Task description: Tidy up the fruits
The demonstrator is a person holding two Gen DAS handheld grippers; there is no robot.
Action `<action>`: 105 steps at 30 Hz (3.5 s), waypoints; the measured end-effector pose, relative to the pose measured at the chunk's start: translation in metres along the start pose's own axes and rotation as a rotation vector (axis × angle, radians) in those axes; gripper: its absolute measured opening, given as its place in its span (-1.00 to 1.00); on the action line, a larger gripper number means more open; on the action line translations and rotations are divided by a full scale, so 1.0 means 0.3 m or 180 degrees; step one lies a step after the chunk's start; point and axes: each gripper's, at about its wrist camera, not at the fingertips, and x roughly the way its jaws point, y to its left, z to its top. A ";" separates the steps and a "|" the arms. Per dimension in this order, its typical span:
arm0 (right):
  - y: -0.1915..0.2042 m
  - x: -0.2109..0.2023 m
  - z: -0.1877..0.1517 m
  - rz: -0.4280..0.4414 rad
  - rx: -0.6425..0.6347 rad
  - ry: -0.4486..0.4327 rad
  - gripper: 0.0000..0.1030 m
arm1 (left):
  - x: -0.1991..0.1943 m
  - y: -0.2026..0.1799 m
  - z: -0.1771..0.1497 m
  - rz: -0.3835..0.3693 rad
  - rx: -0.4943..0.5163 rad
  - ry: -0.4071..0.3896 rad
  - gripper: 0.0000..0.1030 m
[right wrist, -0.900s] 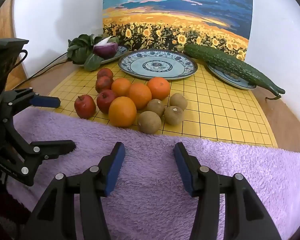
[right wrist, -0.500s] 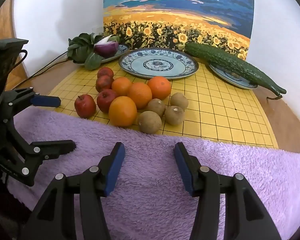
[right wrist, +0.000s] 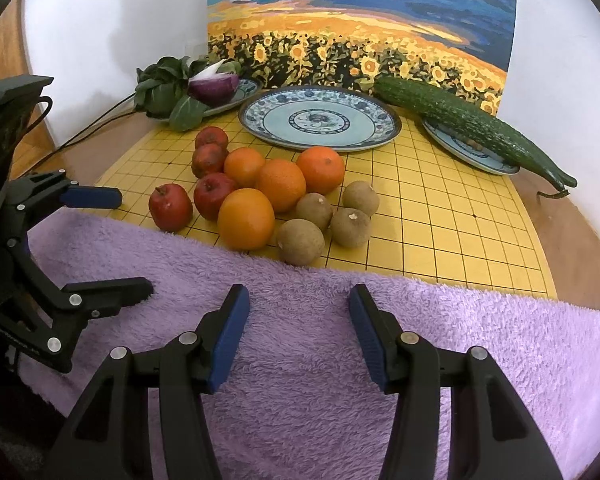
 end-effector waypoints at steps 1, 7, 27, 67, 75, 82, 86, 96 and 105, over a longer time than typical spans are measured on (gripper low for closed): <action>-0.001 0.000 0.000 0.0001 -0.0004 0.0006 0.05 | 0.000 0.000 0.000 0.0000 0.0000 0.0000 1.00; -0.004 0.001 0.009 0.0012 -0.0002 0.0008 0.05 | 0.000 0.000 0.000 0.0000 0.0000 0.0000 1.00; -0.008 0.020 0.017 -0.0011 0.0030 0.0195 0.05 | 0.000 0.000 0.000 -0.0001 0.0000 -0.0001 1.00; -0.002 0.013 0.023 0.0021 -0.0023 0.0188 0.05 | 0.000 0.000 0.000 -0.0003 0.0000 -0.0002 1.00; -0.004 0.004 0.014 0.0029 -0.0004 0.0129 0.06 | 0.000 0.000 0.000 -0.0003 -0.0001 -0.0002 1.00; -0.003 -0.002 0.012 0.0023 0.0002 0.0111 0.06 | 0.000 -0.001 0.000 -0.0003 -0.0001 -0.0002 1.00; -0.004 -0.001 0.017 0.0030 0.0010 0.0123 0.07 | 0.000 0.001 0.000 -0.0003 -0.0001 -0.0002 1.00; 0.025 0.016 0.027 -0.0035 0.0113 0.0102 0.39 | 0.000 0.001 0.000 -0.0014 0.0016 -0.0001 1.00; -0.007 -0.022 0.019 0.0226 0.0275 -0.0083 0.38 | -0.113 0.040 0.009 -0.0178 0.0056 -0.0235 0.99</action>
